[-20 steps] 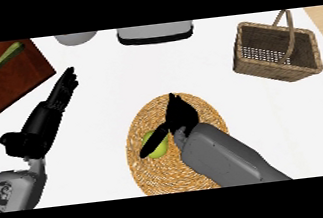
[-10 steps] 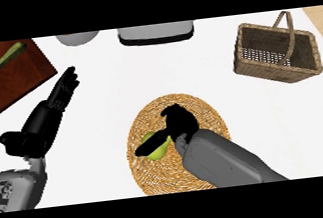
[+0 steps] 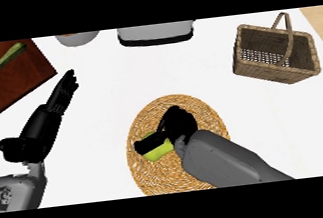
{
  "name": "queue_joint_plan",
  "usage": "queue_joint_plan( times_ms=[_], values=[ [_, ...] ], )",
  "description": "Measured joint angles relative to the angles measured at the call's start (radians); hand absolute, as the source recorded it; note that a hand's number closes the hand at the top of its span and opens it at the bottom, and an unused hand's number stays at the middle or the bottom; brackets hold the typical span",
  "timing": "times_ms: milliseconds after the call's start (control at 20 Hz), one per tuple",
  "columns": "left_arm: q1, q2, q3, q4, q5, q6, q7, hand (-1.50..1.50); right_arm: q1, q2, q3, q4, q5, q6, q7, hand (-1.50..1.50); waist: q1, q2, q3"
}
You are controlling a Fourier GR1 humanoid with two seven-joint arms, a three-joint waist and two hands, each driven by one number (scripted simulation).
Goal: Pick the pear from the placemat and place it in the basket
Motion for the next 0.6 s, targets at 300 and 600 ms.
queue_joint_plan(
  times_ms=[300,600],
  values=[
    [0.010,0.005,0.021,-0.002,0.003,-0.008,0.008,0.00,-0.048,-0.096,0.111,-0.156,0.128,0.062,-0.064,1.50,-0.018,0.004,0.006],
    [0.027,-0.003,0.028,-0.002,-0.011,-0.007,-0.003,0.00,-0.076,-0.214,0.158,-0.405,0.276,0.103,-0.062,1.50,-0.025,0.007,0.008]
  ],
)
